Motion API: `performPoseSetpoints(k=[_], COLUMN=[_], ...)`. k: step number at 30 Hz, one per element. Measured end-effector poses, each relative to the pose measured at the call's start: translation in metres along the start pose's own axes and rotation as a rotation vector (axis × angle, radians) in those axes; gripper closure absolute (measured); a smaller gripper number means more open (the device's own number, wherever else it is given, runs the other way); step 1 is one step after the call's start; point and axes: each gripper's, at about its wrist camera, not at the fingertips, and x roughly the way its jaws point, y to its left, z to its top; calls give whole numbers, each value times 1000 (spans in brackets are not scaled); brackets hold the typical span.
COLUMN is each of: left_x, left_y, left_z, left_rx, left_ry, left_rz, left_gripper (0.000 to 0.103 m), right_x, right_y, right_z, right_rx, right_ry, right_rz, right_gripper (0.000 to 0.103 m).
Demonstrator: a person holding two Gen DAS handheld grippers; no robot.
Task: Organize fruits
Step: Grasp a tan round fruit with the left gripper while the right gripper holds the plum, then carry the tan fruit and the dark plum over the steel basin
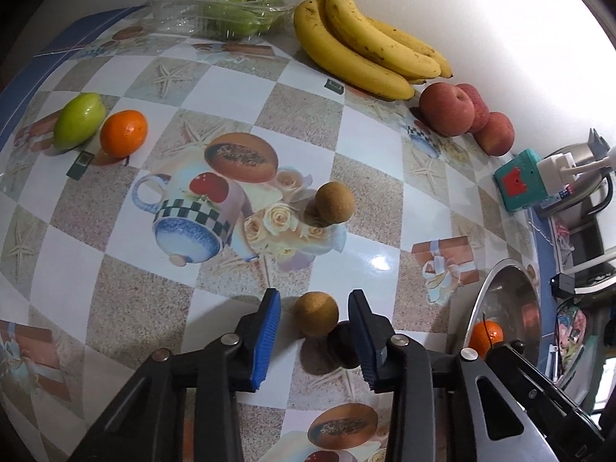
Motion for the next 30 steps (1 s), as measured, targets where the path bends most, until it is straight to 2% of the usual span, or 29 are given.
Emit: performPoseSetpoints(k=[11,23,30], left_x=[6,-9,-33], left_y=[1,0,-5], left_z=[-2,2,5], left_rx=[-12,-20,-21], left_ry=[16,-23,-69], left_rz=[-17,-41,-79], left_gripper=[75,76,76], right_x=[0,1,-8], right_y=[-1,-1,-24], right_z=[0,-1,2], right_rx=[2,-1,58], right_ry=[-1,2,-18], right_rz=[6,7,-15], right_gripper=[76,76,76])
